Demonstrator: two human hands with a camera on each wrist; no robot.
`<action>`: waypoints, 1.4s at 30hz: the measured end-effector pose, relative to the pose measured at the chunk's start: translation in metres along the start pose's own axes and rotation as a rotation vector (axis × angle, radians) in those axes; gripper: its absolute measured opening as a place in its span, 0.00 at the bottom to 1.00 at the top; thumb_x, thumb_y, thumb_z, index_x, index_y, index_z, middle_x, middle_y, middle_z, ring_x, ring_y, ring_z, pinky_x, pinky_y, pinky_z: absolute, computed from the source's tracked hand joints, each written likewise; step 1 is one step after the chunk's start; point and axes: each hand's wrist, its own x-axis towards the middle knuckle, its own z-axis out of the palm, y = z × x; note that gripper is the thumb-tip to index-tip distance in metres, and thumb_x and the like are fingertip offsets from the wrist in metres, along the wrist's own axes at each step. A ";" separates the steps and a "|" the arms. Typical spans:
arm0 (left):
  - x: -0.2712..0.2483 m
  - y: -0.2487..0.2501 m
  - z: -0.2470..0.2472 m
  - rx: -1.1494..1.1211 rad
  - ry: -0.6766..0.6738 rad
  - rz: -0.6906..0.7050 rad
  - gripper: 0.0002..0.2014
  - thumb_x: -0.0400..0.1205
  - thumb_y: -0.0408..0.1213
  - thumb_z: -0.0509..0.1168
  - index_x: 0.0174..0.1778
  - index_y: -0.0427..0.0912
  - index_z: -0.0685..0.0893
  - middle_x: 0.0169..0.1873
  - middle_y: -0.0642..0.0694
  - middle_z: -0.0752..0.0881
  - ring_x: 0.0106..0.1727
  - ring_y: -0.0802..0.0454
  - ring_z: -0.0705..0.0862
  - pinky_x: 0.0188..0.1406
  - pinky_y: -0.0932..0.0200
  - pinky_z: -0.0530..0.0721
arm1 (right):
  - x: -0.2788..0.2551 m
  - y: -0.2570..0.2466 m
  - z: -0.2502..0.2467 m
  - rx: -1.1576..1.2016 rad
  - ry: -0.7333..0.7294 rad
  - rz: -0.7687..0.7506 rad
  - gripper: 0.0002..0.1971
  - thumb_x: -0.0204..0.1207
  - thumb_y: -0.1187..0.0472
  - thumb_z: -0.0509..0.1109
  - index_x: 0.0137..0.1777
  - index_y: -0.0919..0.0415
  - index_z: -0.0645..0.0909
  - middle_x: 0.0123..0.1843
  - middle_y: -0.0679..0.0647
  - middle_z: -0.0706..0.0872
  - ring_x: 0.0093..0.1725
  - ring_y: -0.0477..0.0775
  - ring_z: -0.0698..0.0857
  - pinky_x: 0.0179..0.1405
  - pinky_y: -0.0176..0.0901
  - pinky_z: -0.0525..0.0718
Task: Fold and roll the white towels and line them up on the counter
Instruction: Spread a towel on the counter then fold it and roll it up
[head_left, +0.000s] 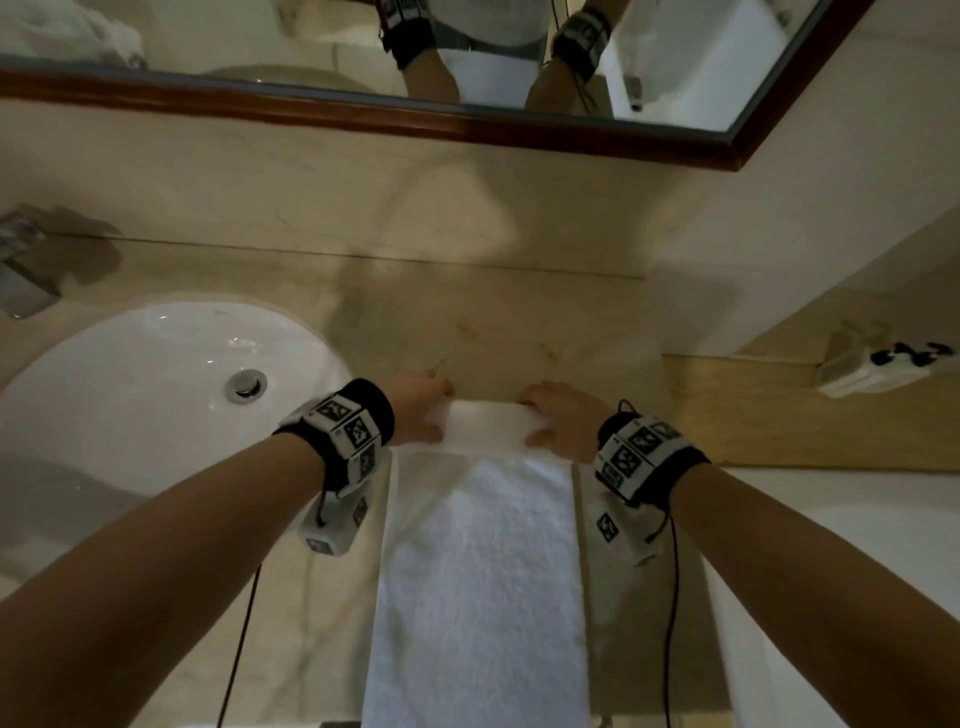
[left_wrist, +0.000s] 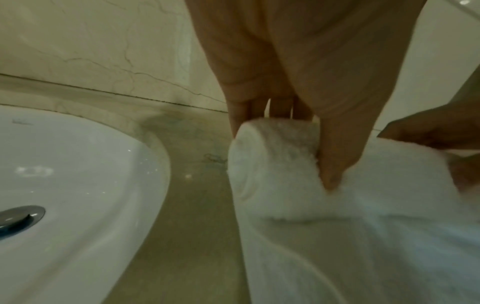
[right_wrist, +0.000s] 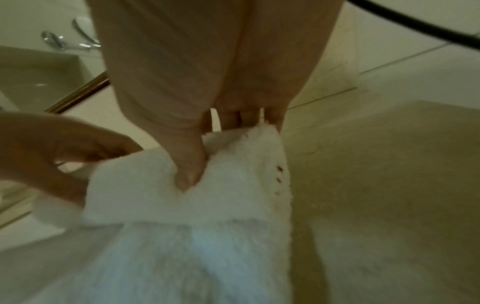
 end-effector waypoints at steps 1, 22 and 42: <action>-0.002 -0.001 0.001 0.005 0.039 0.020 0.27 0.77 0.45 0.68 0.72 0.44 0.71 0.66 0.43 0.77 0.63 0.42 0.78 0.63 0.49 0.79 | -0.002 0.001 0.002 -0.025 0.057 -0.004 0.23 0.77 0.53 0.69 0.70 0.56 0.70 0.65 0.54 0.76 0.63 0.57 0.76 0.64 0.51 0.75; -0.024 0.012 0.031 -0.051 -0.046 0.002 0.25 0.78 0.56 0.64 0.66 0.45 0.74 0.62 0.43 0.78 0.62 0.44 0.77 0.62 0.49 0.78 | -0.027 -0.007 0.015 0.031 -0.088 0.135 0.27 0.74 0.42 0.69 0.67 0.56 0.73 0.63 0.54 0.77 0.60 0.56 0.78 0.62 0.49 0.75; -0.035 0.012 0.009 -0.063 0.177 0.137 0.15 0.80 0.43 0.65 0.60 0.39 0.79 0.59 0.43 0.79 0.59 0.41 0.80 0.57 0.55 0.77 | -0.044 -0.005 0.017 0.246 0.296 0.023 0.20 0.71 0.53 0.75 0.60 0.59 0.78 0.52 0.50 0.75 0.51 0.51 0.75 0.55 0.45 0.76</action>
